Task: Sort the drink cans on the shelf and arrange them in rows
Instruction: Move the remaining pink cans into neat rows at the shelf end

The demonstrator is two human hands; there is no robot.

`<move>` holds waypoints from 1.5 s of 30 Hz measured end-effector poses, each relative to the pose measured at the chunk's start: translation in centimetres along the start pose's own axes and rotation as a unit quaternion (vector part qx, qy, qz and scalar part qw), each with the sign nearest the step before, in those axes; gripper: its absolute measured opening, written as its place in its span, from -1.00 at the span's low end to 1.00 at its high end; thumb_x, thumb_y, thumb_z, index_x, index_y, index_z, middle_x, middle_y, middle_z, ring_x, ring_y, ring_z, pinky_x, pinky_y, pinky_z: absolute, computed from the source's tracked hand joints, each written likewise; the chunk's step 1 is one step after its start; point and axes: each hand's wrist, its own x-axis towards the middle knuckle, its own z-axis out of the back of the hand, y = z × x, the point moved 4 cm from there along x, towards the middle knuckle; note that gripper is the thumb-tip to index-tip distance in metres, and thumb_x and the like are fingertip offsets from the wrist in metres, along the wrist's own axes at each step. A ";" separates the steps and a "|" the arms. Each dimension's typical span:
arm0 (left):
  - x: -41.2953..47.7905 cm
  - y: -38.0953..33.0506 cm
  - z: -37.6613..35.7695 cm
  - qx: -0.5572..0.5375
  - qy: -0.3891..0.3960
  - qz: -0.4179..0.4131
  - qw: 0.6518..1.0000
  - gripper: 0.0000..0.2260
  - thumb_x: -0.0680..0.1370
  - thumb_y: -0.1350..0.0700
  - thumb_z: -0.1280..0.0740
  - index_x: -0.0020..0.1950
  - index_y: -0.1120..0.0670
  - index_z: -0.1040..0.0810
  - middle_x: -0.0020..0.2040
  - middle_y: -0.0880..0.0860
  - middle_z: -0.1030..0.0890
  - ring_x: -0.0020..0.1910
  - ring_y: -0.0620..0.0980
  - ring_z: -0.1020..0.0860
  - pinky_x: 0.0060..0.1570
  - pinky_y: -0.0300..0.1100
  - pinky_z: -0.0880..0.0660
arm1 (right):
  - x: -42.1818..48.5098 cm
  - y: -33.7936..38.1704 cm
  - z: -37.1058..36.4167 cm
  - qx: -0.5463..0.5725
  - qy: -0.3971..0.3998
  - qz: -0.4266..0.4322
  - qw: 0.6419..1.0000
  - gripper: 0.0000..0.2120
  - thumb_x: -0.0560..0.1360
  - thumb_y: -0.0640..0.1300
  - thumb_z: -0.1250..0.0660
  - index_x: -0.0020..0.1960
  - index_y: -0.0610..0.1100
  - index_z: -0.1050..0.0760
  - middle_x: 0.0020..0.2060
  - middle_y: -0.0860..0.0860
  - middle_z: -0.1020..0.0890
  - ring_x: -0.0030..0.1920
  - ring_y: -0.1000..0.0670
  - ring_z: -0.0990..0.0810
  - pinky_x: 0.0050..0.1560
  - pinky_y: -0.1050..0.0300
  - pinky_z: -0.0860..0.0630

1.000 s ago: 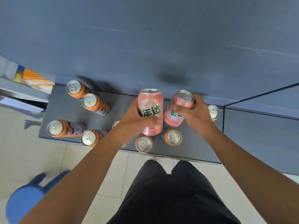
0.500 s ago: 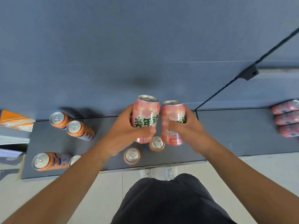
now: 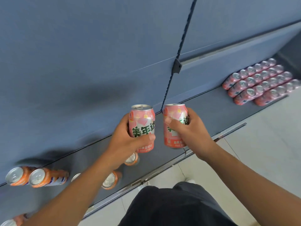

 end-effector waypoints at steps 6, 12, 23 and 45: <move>1.8 -1.8 -8.3 0.015 0.057 -0.012 0.998 -0.38 0.15 -0.07 -0.55 0.19 -0.05 -0.53 -0.01 0.01 -0.70 -0.03 -0.01 -0.69 -0.15 -0.18 -0.60 | -1.7 -1.1 7.3 0.074 -0.079 -0.027 0.994 -0.63 0.46 0.05 -0.48 0.18 -0.03 -0.47 -0.06 -0.03 -0.67 -0.18 0.04 -0.72 -0.30 0.17 -0.61; 2.9 -2.9 -17.9 0.023 0.088 -0.017 0.996 -0.43 0.18 -0.09 -0.55 0.16 -0.04 -0.55 -0.02 0.00 -0.71 -0.06 -0.04 -0.69 -0.16 -0.21 -0.59 | -3.1 -2.7 16.0 0.112 -0.062 -0.045 0.991 -0.56 0.45 0.00 -0.49 0.25 -0.05 -0.44 0.00 -0.08 -0.66 -0.15 0.01 -0.72 -0.25 0.13 -0.63; 4.3 -3.6 -39.6 0.042 0.153 -0.023 0.987 -0.48 0.21 -0.05 -0.56 0.13 -0.01 -0.56 -0.05 -0.02 -0.72 -0.08 -0.04 -0.70 -0.21 -0.23 -0.59 | -6.8 -5.7 36.6 0.150 -0.123 -0.015 0.981 -0.77 0.48 -0.16 -0.46 0.09 0.01 -0.50 -0.05 -0.05 -0.69 -0.13 0.03 -0.71 -0.24 0.23 -0.62; 20.0 -2.8 -56.6 0.051 0.227 0.054 0.971 -0.54 0.37 0.17 -0.60 0.21 0.03 -0.52 -0.03 0.01 -0.72 -0.05 0.01 -0.70 -0.17 -0.17 -0.61 | 5.0 -6.1 54.0 0.156 -0.184 -0.016 0.970 -0.74 0.49 -0.09 -0.45 0.14 -0.11 -0.52 -0.12 0.05 -0.74 -0.12 0.00 -0.74 -0.23 0.22 -0.62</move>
